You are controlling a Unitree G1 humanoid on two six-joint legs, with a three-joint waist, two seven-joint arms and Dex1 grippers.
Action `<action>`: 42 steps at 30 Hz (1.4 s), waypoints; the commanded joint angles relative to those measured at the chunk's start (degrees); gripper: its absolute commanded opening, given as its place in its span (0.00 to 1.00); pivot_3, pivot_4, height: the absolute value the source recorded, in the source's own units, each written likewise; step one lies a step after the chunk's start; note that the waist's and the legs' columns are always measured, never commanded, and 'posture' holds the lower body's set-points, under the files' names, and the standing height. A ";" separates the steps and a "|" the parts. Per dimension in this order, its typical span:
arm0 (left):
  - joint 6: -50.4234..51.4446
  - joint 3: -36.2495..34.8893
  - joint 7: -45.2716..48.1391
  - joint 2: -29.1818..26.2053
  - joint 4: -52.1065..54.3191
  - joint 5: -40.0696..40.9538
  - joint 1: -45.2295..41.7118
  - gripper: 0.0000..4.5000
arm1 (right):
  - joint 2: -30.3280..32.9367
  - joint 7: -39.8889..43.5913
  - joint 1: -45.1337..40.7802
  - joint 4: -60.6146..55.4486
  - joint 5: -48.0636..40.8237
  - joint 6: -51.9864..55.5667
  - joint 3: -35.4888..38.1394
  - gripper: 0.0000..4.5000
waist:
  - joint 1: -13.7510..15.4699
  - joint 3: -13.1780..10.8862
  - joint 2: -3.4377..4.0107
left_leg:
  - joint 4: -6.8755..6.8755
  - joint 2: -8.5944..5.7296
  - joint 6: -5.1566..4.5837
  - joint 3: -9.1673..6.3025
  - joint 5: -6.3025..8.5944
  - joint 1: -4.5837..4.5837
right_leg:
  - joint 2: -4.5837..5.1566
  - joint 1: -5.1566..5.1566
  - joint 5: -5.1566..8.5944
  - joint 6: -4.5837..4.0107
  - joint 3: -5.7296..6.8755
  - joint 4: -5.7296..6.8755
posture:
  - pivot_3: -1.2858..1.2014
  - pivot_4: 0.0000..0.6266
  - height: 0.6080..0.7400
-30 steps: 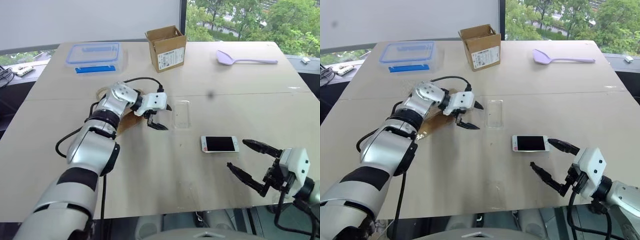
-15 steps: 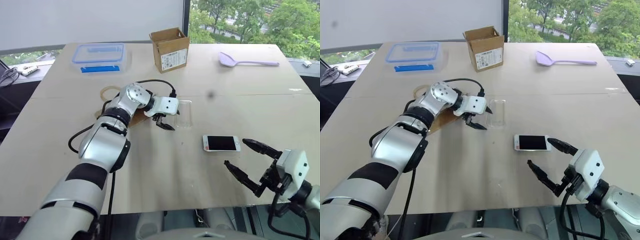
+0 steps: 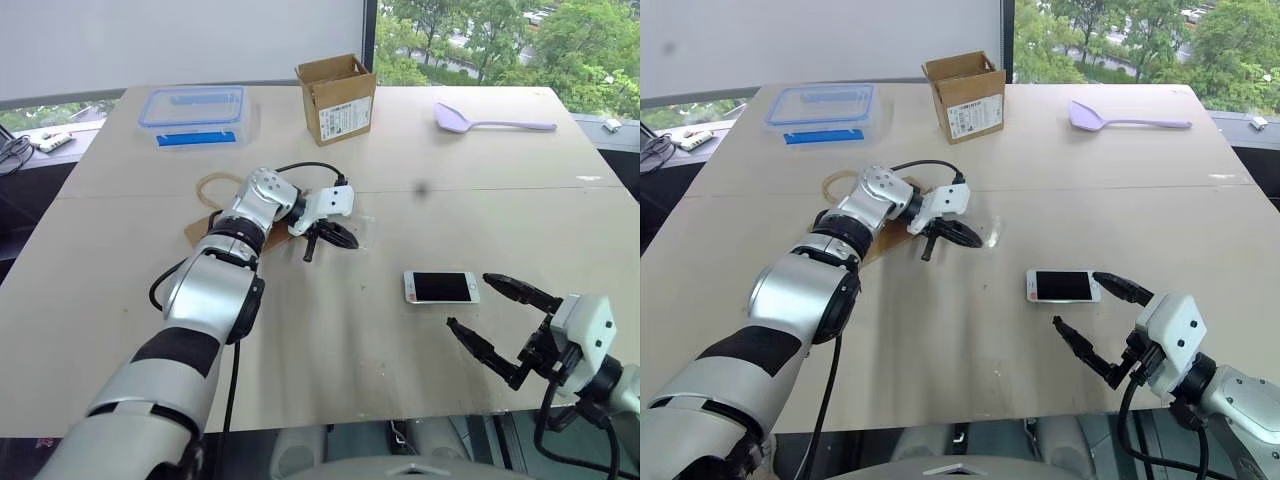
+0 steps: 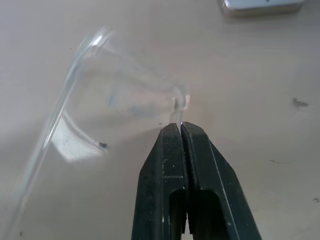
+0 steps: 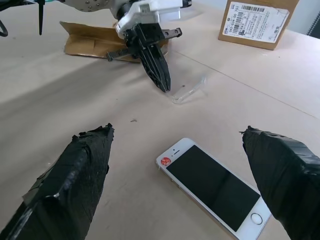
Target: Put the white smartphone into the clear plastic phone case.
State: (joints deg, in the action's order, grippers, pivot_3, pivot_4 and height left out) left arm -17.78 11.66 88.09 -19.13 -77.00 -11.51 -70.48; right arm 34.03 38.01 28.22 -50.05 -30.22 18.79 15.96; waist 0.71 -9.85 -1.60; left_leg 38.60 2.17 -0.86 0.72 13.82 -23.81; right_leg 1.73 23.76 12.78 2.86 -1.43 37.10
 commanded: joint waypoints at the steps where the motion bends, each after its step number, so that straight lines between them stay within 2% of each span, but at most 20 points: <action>1: 1.92 -1.34 4.21 -0.90 3.34 4.26 0.04 0.01 | 0.08 -0.54 -0.68 -1.20 0.18 -0.31 -0.84 1.00 | 0.00 0.00 0.00 | 0.00 0.00 0.00 0.00 0.00 0.00 | 0.00 0.00 0.00 0.00 0.00 0.00 | 0.52 0.24 1.00; 5: 5.61 -0.66 4.41 -1.44 7.12 7.56 0.30 0.01 | 0.19 -0.50 -2.17 -0.23 0.53 -0.44 -2.02 1.00 | 0.01 0.00 0.00 | 0.02 0.01 0.00 -0.01 0.00 0.00 | 0.00 0.00 0.03 -0.05 0.00 0.01 | 0.52 0.24 1.00; 9: 10.23 -1.72 3.70 -2.70 15.20 9.83 3.01 0.01 | 0.41 -0.04 -3.41 0.73 0.51 -0.51 -2.42 1.00 | -0.01 0.00 0.01 | 0.02 0.01 0.00 -0.01 0.00 0.02 | 0.01 -0.01 0.02 -0.05 -0.01 0.03 | 0.52 0.24 1.00; 12: 9.31 -1.23 1.11 -3.74 18.65 8.77 6.69 0.17 | 0.52 0.27 -4.05 1.12 0.49 -0.55 -2.96 1.00 | -0.10 0.00 0.01 | 0.01 0.01 0.00 -0.02 0.00 0.03 | -0.01 0.00 -0.01 0.00 -0.01 0.04 | 0.52 0.24 1.00; 14: 7.08 -1.24 -3.69 -3.32 19.21 7.95 7.93 0.36 | 0.67 0.56 -4.35 1.36 0.41 -0.52 -3.00 1.00 | -0.12 0.01 0.02 | 0.00 0.02 0.00 -0.01 0.00 0.05 | -0.01 0.00 -0.01 0.01 -0.02 0.04 | 0.52 0.24 1.00; 17: 7.51 -0.19 -4.24 -3.10 18.45 7.12 8.06 0.64 | 1.09 1.15 -4.72 1.87 0.10 -0.45 -2.68 1.00 | 0.09 -0.01 -0.01 | 0.02 0.02 0.00 -0.04 0.00 0.03 | -0.02 0.00 -0.03 0.05 0.00 0.07 | 0.52 0.24 1.00; 22: 5.84 2.61 -5.55 -3.04 14.66 3.58 8.34 0.64 | 2.01 2.01 -3.98 1.78 -0.37 -0.51 -1.46 1.00 | 0.06 0.00 0.00 | 0.07 0.00 0.00 -0.02 0.00 0.03 | -0.02 -0.02 0.00 0.03 -0.01 0.08 | 0.52 0.24 1.00; 25: 5.29 3.05 -7.33 -2.81 12.45 2.56 8.28 0.45 | 1.97 1.88 -2.44 1.03 -0.09 -0.78 -0.59 1.00 | 0.05 0.00 0.00 | 0.06 0.01 0.00 -0.03 0.00 0.03 | -0.03 -0.01 -0.03 0.04 -0.01 0.10 | 0.52 0.24 1.00; 29: 4.42 3.72 -7.96 -3.13 11.00 1.39 9.03 0.05 | 1.50 1.38 -1.02 0.41 0.35 -1.19 -0.35 1.00 | 0.04 0.03 0.01 | 0.07 0.02 0.00 -0.02 0.00 0.08 | -0.03 -0.03 -0.01 0.04 -0.02 0.15 | 0.52 0.24 1.00; 30: 4.66 3.47 -7.67 -3.16 11.06 1.65 9.29 0.01 | 1.41 1.20 -0.84 0.32 0.58 -1.32 -0.54 1.00 | 0.04 0.04 0.00 | 0.08 0.02 0.00 -0.02 0.00 0.10 | -0.03 -0.03 -0.01 0.03 -0.03 0.19 | 0.52 0.24 1.00; 33: 6.37 2.33 -5.54 -3.12 13.67 3.45 10.35 0.01 | 1.24 0.97 -0.50 0.22 0.86 -1.56 -0.76 1.00 | 0.01 0.04 0.00 | 0.17 0.02 0.00 -0.02 0.00 0.15 | -0.03 -0.03 0.07 -0.02 -0.03 0.39 | 0.52 0.24 1.00; 36: 11.72 1.38 -2.79 -3.36 21.35 6.20 12.63 0.01 | 1.18 1.05 -0.20 0.28 1.06 -1.81 -0.70 1.00 | -0.05 0.04 0.01 | 0.20 0.02 0.00 0.00 0.00 0.18 | -0.03 -0.02 0.08 -0.03 -0.06 0.52 | 0.52 0.24 1.00; 42: 33.13 2.09 -2.39 -5.63 54.04 11.61 25.42 0.01 | 1.18 1.24 -0.12 0.60 1.33 -2.10 -1.19 1.00 | -0.26 0.03 0.03 | 0.20 0.04 0.01 0.03 0.00 0.08 | 0.00 0.08 0.00 -0.16 -0.11 0.52 | 0.52 0.24 1.00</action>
State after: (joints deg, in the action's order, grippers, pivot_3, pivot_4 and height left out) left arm 10.69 13.67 85.90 -24.42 -30.88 -2.04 -45.44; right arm 35.22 39.37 28.16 -47.55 -28.98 17.81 14.19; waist 0.45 -9.82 -1.57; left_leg 38.79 2.22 -0.86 0.73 13.82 -23.73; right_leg 1.74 23.84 12.78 2.70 -1.54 37.62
